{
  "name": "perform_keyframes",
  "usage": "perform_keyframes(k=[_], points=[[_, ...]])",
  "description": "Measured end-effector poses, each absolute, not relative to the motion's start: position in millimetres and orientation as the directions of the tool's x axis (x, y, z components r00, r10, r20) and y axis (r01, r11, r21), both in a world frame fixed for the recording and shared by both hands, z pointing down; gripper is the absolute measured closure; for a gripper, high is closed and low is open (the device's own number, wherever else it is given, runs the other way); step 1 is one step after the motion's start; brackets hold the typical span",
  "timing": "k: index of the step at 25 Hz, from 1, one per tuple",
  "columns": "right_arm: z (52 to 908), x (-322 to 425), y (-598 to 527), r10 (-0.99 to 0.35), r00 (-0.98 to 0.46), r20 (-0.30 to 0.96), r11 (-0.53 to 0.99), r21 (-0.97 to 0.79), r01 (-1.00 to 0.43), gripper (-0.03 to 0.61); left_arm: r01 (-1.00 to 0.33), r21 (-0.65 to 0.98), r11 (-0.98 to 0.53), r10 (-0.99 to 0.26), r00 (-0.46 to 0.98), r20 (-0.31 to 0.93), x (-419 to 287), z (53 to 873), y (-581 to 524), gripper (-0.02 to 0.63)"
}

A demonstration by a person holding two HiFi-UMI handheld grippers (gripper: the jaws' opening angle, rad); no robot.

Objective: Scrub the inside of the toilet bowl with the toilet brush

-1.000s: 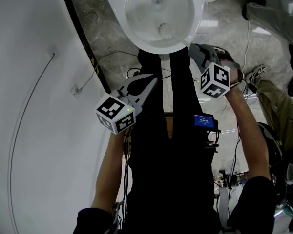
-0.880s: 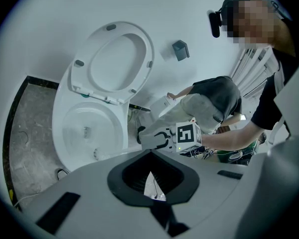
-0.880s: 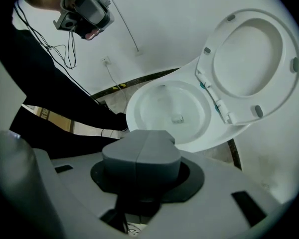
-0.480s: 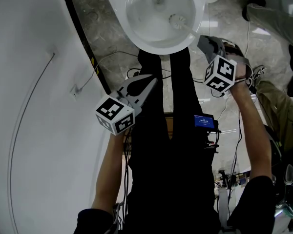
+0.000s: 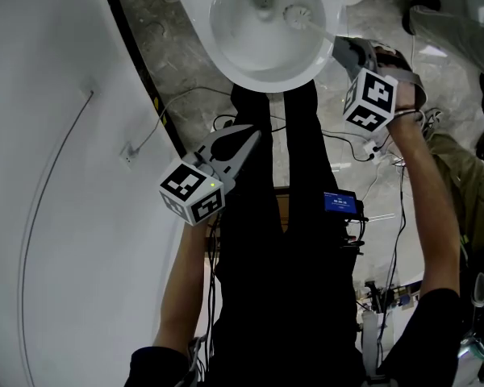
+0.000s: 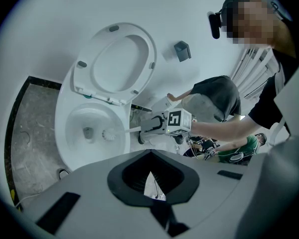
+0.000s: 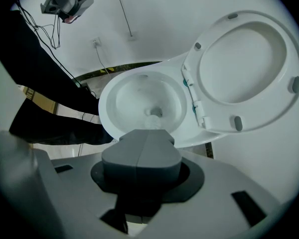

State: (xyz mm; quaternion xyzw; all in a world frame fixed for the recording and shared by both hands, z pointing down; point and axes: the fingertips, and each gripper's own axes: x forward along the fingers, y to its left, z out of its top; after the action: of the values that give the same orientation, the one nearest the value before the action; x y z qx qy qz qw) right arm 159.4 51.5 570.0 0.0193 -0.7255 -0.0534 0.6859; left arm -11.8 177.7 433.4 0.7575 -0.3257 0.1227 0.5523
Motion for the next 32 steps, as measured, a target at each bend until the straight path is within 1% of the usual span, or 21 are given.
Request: perform_keyframes(k=[9,23,32], points=[[573,149,26,-0.166,-0.058,0.984,0.982,0.170,0.084,0.417,-0.630,0.757,-0.176,-0.361,0.756,0.545,-13,432,174,0.604],[587,134,6,-0.210,-0.073,0.975,0.972,0.216,0.090,0.417,-0.633,0.754,-0.174,-0.367,0.752,0.547,-16,431,179,0.604],[604,121,-1,-0.229,-0.097,0.969,0.973,0.230,0.002,0.417,-0.634,0.754,-0.172,-0.365,0.752,0.548,-14,433,182,0.604]])
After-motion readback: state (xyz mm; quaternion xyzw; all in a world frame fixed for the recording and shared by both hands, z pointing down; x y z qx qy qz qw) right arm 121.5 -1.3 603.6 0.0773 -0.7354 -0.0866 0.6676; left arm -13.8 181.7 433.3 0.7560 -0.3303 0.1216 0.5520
